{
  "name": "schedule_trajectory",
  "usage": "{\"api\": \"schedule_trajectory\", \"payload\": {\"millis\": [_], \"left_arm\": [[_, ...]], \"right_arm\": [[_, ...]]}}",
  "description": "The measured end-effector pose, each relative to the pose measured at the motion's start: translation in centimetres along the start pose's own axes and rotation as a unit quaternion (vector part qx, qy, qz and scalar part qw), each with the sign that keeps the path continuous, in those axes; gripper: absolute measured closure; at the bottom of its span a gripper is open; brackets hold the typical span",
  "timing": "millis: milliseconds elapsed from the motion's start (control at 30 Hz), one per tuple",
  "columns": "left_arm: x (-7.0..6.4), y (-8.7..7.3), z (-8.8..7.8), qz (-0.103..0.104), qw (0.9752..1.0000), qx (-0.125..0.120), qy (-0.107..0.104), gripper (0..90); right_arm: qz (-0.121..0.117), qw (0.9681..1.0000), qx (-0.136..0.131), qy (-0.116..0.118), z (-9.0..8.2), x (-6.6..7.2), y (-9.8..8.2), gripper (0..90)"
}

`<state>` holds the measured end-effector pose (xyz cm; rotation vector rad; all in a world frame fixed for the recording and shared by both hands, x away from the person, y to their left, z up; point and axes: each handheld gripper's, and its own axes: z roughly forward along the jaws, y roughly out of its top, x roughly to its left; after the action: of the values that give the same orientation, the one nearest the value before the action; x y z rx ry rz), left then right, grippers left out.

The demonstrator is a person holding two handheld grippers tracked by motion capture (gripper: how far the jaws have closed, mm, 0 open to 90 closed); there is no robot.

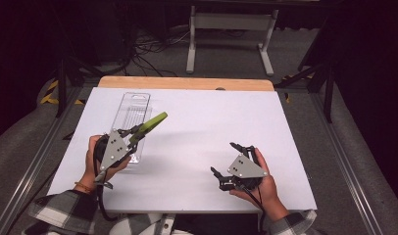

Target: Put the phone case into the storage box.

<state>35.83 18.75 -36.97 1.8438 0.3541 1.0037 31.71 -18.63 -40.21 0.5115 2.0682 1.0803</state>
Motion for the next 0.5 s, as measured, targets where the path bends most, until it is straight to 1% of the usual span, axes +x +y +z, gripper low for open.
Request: {"api": "schedule_trajectory", "payload": {"millis": [33, 67, 100, 133, 167, 267, 367, 433, 467, 500], "left_arm": [[0.3, 0.0, 0.0, -0.004, 1.0, -0.001, 0.0, 78.7], [0.7, -0.1, -0.1, -0.015, 0.9999, -0.004, 0.001, 78.7], [0.7, -0.1, -0.1, -0.015, 0.9999, -0.004, 0.001, 78.7], [1.3, -0.2, -0.2, -0.026, 0.9996, -0.006, 0.002, 78.7], [1.3, -0.2, -0.2, -0.026, 0.9996, -0.006, 0.002, 78.6], [2.2, -0.5, -0.4, -0.041, 0.9991, -0.01, 0.003, 78.7], [3.3, -0.9, -0.4, -0.067, 0.9977, -0.012, -0.002, 78.7], [3.9, -1.2, -0.3, -0.078, 0.9969, -0.011, -0.004, 78.6], [4.2, -1.4, -0.2, -0.086, 0.9962, -0.012, -0.005, 78.6], [4.5, -1.5, -0.2, -0.089, 0.9959, -0.012, -0.004, 78.6]], "right_arm": [[0.001, 1.0, -0.001, 0.0, 0.0, 0.0, 0.0, 8.3], [0.002, 1.0, -0.001, 0.0, 0.0, 0.0, 0.0, 8.3], [0.001, 1.0, 0.002, -0.002, 0.0, 0.0, 0.0, 8.4], [0.001, 1.0, 0.002, -0.001, 0.0, 0.0, 0.0, 8.4], [0.001, 1.0, 0.002, -0.001, 0.1, 0.0, 0.0, 8.4], [0.002, 1.0, 0.005, -0.004, 0.1, -0.1, 0.0, 8.5], [0.004, 1.0, 0.007, -0.004, 0.2, -0.1, -0.1, 8.5], [0.003, 0.9999, 0.008, -0.005, 0.2, -0.1, -0.1, 8.5], [0.004, 1.0, 0.008, -0.005, 0.2, -0.2, -0.1, 8.5], [0.003, 1.0, 0.007, -0.005, 0.3, -0.2, -0.1, 8.5]]}}
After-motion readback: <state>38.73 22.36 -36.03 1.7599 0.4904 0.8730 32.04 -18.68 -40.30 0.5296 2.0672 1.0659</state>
